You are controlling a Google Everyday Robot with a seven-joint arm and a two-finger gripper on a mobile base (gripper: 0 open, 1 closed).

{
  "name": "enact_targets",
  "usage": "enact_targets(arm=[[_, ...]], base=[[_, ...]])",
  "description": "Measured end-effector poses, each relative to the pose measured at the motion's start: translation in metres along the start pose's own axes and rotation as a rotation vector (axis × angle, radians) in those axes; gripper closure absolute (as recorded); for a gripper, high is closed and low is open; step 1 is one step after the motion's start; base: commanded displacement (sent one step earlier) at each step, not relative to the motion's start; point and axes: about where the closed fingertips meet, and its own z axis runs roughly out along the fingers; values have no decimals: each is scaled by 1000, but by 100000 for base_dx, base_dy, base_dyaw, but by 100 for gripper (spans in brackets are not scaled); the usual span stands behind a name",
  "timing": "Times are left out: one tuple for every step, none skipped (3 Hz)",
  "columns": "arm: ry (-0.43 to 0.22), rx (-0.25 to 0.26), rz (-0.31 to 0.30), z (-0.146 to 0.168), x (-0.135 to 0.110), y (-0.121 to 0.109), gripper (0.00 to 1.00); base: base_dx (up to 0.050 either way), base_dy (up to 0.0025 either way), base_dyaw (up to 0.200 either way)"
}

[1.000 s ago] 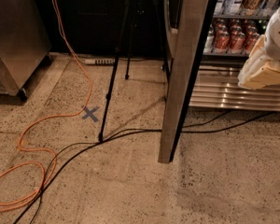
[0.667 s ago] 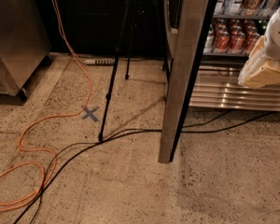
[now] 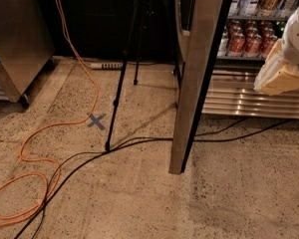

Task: Close left fridge door

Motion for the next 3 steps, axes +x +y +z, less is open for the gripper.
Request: enact_targets(arm=[[23, -27, -41, 12, -16, 6, 100], [50, -54, -108, 30, -43, 19, 100], [73, -76, -176, 51, -74, 32, 100]], base=[[0, 0, 0], [0, 0, 0], [0, 0, 0]])
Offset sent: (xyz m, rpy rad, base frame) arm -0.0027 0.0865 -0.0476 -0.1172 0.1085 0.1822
